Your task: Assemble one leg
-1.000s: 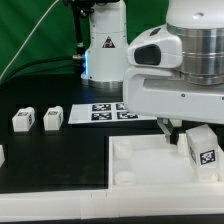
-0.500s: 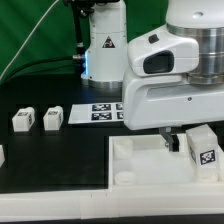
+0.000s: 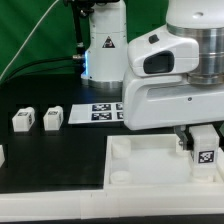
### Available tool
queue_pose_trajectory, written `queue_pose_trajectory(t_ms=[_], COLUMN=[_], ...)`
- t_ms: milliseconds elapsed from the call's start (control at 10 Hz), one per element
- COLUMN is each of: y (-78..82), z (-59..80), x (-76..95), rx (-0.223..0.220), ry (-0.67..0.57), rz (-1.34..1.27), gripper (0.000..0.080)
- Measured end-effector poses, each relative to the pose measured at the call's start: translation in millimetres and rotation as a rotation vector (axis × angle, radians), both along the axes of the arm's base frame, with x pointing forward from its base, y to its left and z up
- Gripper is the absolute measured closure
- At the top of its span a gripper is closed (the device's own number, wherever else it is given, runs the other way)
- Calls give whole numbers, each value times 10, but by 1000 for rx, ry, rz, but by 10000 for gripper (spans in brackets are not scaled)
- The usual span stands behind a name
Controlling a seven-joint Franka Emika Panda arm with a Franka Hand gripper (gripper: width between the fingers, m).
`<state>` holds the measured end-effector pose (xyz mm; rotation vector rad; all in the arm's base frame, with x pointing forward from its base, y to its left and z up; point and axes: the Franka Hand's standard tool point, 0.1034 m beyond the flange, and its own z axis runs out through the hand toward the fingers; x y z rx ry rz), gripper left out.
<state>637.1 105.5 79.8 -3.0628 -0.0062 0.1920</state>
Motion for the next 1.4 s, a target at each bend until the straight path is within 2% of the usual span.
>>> queue_pose_trajectory(t_ms=[400, 1000, 1400], y=[4, 49, 49], z=[0, -2, -2], x=[0, -13, -18], rx=[-3, -92, -143], ry=[3, 43, 71], rz=[-35, -796, -1177], gripper=[505, 505, 505])
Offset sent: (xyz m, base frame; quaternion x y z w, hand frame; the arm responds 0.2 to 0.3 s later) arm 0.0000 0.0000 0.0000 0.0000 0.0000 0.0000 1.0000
